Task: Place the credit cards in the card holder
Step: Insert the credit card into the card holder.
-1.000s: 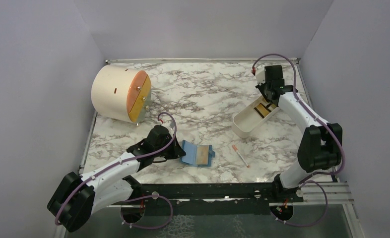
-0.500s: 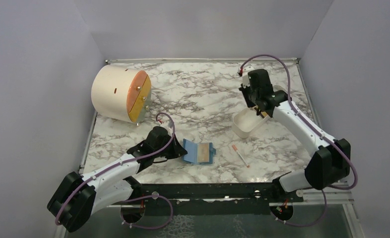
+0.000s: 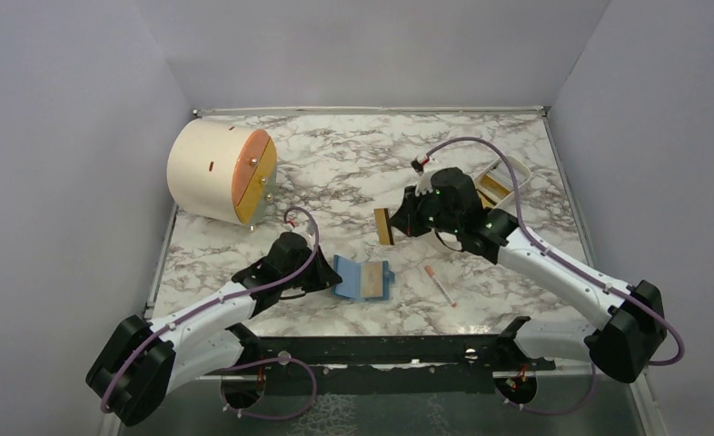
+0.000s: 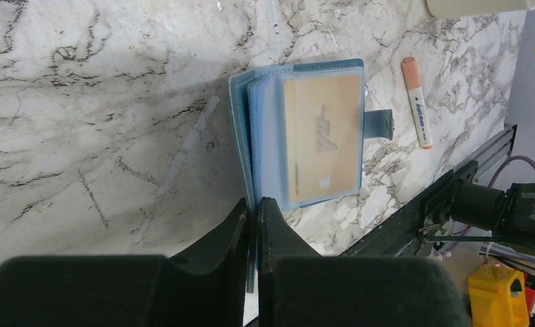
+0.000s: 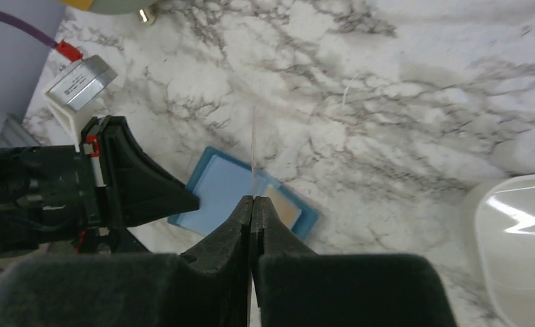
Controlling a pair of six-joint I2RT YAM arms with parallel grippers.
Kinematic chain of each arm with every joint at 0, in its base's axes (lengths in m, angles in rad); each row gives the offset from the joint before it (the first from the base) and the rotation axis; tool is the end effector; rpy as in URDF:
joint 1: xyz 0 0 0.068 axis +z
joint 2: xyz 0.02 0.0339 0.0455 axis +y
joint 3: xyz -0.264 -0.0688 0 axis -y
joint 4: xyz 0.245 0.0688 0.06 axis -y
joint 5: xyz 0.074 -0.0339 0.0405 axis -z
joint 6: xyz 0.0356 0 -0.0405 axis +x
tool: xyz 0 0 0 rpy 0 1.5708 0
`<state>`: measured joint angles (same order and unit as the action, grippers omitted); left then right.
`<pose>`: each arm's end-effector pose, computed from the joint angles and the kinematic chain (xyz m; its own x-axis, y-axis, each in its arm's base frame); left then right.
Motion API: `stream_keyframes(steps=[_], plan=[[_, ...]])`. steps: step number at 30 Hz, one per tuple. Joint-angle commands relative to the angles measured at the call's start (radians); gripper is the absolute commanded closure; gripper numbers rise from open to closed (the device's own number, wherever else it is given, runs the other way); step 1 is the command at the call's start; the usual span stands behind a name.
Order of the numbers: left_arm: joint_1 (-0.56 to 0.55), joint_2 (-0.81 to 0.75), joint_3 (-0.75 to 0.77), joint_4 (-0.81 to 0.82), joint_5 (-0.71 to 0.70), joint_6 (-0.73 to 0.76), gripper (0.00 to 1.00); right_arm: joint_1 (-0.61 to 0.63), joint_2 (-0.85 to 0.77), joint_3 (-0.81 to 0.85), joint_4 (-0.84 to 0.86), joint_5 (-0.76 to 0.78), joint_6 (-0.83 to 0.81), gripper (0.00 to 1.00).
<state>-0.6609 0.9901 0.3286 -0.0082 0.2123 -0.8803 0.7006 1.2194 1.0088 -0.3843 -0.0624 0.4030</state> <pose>0.1459 -0.1229 0.1635 -0.8753 -0.2741 -0.3985 0.0875 0.7207 -0.6877 0.2065 0.1770 0.3074 -0.6619 -0.0462 -0.7481 -0.4602 0.8129 0.3570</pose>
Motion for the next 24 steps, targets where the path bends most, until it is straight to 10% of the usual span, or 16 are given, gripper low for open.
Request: stream_keyframes(steps=[1,13,24], plan=[[0.001,-0.029,0.013,-0.034,-0.046,0.026,0.88,0.033,0.002,-0.104,0.192,-0.167,0.257,0.99],[0.001,-0.069,0.022,-0.126,-0.095,0.055,0.64,0.08,0.148,-0.251,0.291,-0.172,0.422,0.99],[0.001,-0.092,0.003,-0.174,-0.137,0.045,0.72,0.079,0.2,-0.31,0.297,-0.121,0.453,0.99]])
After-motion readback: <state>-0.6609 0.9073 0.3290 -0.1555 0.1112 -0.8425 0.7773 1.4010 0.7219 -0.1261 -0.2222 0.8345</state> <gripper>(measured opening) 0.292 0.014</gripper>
